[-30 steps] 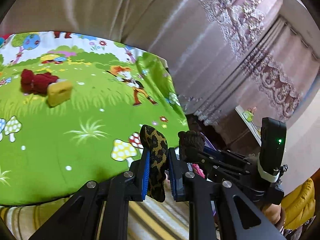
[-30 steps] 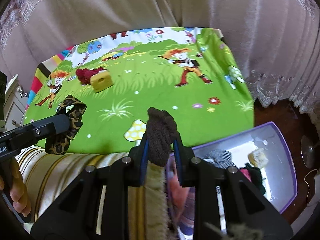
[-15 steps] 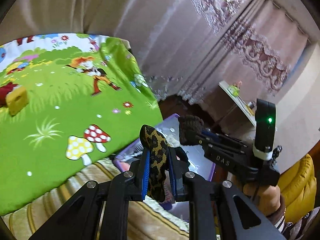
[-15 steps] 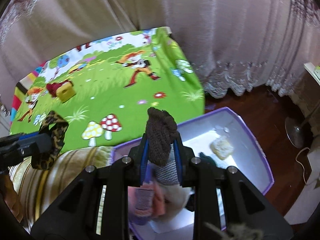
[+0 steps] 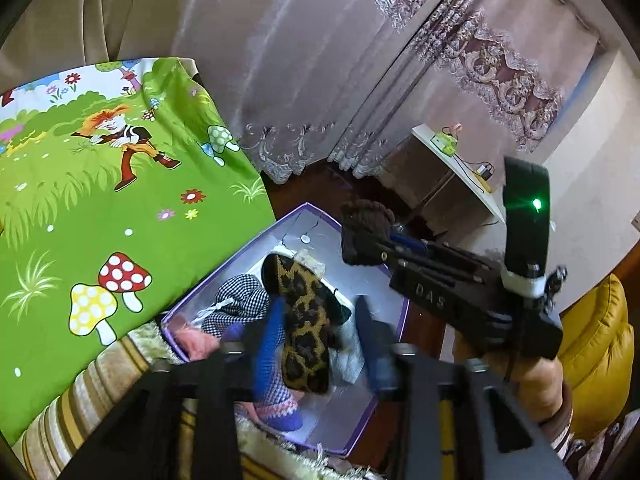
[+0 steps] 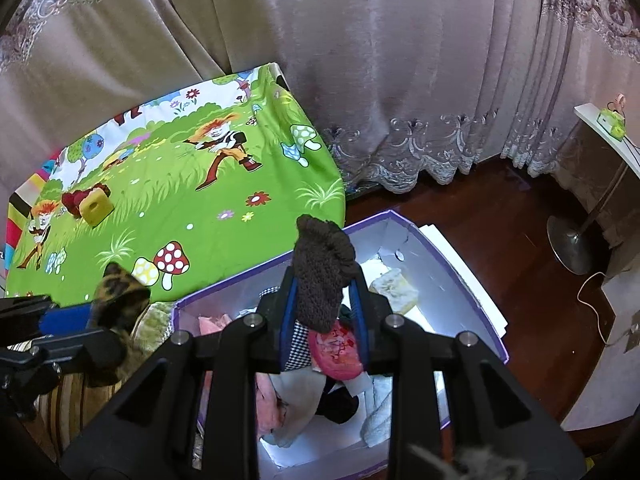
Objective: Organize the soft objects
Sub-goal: 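Carry the leopard-print cloth and dark brown cloth toward the box, then open both tools to drop the two cloths into the box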
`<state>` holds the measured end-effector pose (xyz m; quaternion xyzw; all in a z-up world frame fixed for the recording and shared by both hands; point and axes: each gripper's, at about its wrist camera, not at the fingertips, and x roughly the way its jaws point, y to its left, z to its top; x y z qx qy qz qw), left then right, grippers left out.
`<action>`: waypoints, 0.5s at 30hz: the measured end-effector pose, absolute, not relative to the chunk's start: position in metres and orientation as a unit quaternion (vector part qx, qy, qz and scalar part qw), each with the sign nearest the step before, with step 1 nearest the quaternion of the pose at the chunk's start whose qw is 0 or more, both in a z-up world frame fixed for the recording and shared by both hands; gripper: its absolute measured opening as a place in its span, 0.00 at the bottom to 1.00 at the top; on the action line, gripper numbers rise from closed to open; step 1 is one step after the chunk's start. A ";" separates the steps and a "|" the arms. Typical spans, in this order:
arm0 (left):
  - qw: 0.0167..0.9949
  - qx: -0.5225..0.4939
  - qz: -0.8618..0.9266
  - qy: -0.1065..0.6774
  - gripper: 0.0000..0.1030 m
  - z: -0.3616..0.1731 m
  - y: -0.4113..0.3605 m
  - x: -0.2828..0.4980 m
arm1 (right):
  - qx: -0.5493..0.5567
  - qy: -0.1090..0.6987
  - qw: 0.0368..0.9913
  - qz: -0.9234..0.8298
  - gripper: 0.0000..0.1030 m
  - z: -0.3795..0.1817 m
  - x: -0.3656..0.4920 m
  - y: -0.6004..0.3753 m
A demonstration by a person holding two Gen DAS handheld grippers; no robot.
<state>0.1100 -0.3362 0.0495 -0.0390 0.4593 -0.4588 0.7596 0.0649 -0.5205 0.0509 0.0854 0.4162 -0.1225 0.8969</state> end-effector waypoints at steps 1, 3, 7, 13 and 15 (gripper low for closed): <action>0.760 -0.044 -0.458 0.459 0.54 0.050 -0.337 0.112 | 0.088 0.417 0.897 -0.121 0.32 0.051 0.064 -0.521; 0.761 -0.050 -0.455 0.459 0.58 0.051 -0.338 0.116 | 0.091 0.417 0.896 -0.119 0.41 0.050 0.065 -0.523; 0.763 -0.055 -0.448 0.462 0.58 0.049 -0.333 0.120 | 0.097 0.414 0.897 -0.117 0.51 0.051 0.064 -0.524; 0.770 -0.062 -0.439 0.459 0.58 0.053 -0.322 0.128 | 0.106 0.412 0.897 -0.118 0.58 0.052 0.064 -0.524; 0.774 -0.063 -0.436 0.456 0.58 0.056 -0.317 0.131 | 0.106 0.411 0.898 -0.115 0.60 0.054 0.065 -0.521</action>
